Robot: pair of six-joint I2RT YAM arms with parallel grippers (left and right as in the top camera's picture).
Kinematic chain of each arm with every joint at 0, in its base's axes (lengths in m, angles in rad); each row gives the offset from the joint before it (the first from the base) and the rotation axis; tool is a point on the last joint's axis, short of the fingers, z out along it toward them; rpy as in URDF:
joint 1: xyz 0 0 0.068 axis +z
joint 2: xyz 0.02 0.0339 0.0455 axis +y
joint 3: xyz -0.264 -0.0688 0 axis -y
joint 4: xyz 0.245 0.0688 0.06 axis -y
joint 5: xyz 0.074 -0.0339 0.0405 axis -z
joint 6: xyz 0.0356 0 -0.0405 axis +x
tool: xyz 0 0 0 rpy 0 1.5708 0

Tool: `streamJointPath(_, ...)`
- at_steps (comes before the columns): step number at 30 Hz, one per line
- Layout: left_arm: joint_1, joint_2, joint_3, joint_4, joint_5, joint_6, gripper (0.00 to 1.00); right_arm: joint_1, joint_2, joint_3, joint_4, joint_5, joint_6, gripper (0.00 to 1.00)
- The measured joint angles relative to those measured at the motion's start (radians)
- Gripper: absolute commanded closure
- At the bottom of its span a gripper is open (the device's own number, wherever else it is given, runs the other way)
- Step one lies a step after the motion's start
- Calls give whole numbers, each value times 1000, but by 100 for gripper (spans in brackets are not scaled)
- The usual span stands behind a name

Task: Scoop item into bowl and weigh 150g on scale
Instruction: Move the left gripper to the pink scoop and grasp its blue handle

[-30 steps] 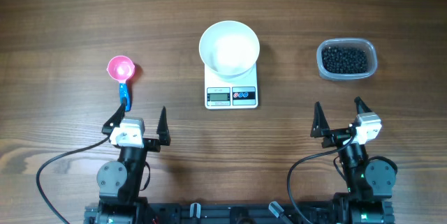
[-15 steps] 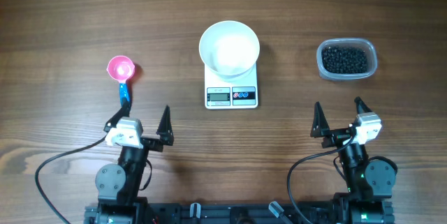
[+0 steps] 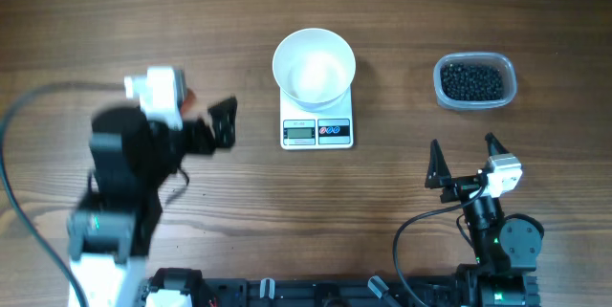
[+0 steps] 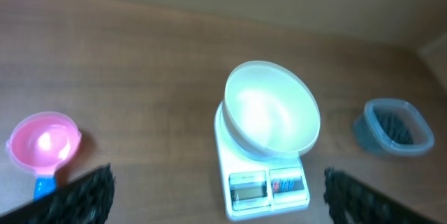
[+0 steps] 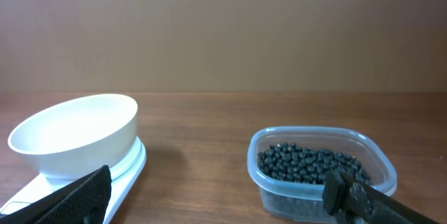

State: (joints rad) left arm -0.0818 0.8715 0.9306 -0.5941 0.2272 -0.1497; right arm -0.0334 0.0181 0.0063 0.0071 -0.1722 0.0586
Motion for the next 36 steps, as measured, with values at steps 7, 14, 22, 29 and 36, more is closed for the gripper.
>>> streamJointPath(7,3,330,307,-170,-5,18,0,0,0,0,0,1,0,0)
streamJointPath(14,188,541,307,-178,-26,31,4,0,0,0,0,2,0,0)
streamJointPath(22,402,772,307,-72,-90,29,34,0,0,0,0,2,0,0)
streamJointPath(29,467,929,307,24,-103,28,32,0,0,0,0,2,0,0)
streamJointPath(36,467,969,307,39,-103,29,30,0,0,0,0,2,0,0)
